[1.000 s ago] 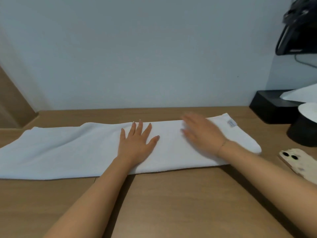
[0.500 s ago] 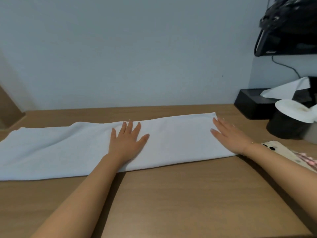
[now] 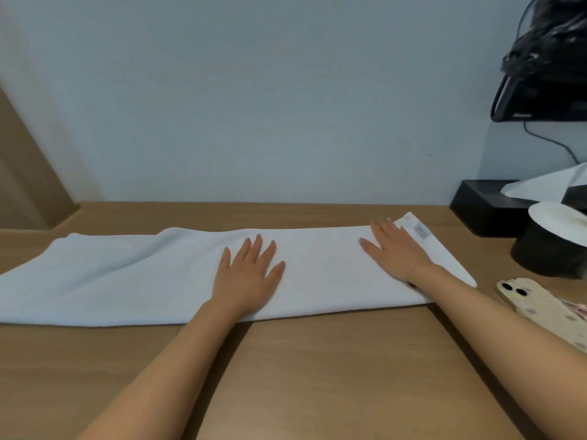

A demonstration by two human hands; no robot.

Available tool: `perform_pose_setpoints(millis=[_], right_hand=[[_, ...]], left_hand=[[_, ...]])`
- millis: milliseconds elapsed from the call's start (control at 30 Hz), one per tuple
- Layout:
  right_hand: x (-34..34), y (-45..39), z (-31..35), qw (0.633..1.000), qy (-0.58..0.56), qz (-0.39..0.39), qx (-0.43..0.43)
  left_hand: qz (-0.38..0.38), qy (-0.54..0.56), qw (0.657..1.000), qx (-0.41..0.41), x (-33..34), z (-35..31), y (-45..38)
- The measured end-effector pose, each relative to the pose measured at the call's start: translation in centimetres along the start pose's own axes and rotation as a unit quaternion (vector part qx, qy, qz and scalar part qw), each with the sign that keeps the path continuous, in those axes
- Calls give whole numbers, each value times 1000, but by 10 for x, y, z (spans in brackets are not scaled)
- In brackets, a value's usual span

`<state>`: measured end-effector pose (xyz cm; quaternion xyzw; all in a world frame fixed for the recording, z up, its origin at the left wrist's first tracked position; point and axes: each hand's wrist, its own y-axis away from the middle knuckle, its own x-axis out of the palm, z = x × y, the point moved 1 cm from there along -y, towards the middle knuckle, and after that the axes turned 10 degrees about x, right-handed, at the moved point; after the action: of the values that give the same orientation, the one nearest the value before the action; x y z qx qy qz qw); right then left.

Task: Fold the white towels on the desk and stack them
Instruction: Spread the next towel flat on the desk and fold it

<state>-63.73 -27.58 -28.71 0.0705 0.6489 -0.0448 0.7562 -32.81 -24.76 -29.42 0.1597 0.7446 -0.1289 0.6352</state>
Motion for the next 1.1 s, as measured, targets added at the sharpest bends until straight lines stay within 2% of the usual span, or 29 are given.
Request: perform_pose_setpoints(millis=[133,200,267,300,367,467,567,700,833,933,1000,1100], right_hand=[[-9,-3,-15,999,5,7,44],[-12,1,-3,999,7,-15,47],[-18,9,22,998,25,-52,11],[-19,14,39,997,32,-63,-23],[-18,25,83,993,11,-71,-91],[-14,41,160,979,-35,-38,-197],[-7,49,230,961,-35,1,-273],[10,59,294,943,-74,43,-322],[40,64,315,939,-47,48,-337],[54,59,314,940,-36,23,-338],[56,57,314,940,-33,19,-340],[58,57,314,940,-29,23,-340]], left_hand=[[8,21,1000,17,-5,4,6],[-1,107,993,52,-13,8,13],[-44,219,972,76,-27,20,26],[-78,240,964,83,-36,30,34],[-139,212,964,82,-51,55,48],[-202,155,967,29,-67,97,69],[-266,134,953,-46,-80,142,87],[-272,99,945,-150,-94,205,96],[-257,93,934,-228,-104,261,93],[-209,96,928,-293,-102,287,88],[-182,94,929,-309,-94,296,85],[-229,128,916,-304,-80,303,83]])
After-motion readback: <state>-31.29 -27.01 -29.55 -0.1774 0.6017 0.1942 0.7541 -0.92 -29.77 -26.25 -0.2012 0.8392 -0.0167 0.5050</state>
